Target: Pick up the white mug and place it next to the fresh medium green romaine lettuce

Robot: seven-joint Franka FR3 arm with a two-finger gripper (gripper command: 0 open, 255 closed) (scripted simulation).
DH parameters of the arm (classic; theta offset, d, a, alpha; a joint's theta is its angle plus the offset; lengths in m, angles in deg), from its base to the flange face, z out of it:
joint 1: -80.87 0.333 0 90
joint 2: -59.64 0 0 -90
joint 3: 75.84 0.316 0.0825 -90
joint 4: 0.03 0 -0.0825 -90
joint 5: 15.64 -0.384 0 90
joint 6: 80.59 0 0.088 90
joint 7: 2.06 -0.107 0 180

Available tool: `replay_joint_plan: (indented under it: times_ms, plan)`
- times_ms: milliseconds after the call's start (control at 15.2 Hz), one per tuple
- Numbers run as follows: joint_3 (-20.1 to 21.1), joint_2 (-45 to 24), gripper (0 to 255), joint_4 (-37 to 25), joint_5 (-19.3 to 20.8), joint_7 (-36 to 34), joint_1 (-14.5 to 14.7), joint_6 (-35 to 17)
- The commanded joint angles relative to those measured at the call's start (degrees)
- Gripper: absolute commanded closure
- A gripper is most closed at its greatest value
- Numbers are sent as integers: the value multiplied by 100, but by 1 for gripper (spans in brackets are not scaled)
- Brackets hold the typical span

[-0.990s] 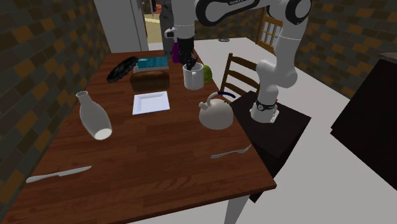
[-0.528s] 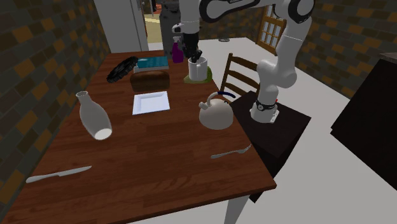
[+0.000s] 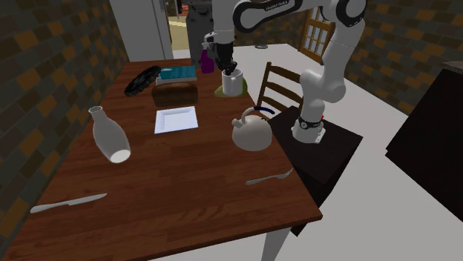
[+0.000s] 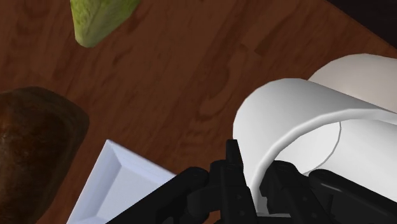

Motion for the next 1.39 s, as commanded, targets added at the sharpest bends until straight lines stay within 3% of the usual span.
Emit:
replay_joint_plan:
  times_ms: [0,1320]
  plan:
    - [-16,-20,255,134,2,6,-6,-158]
    - [-164,-468,255,1285,-64,73,-23,-1739]
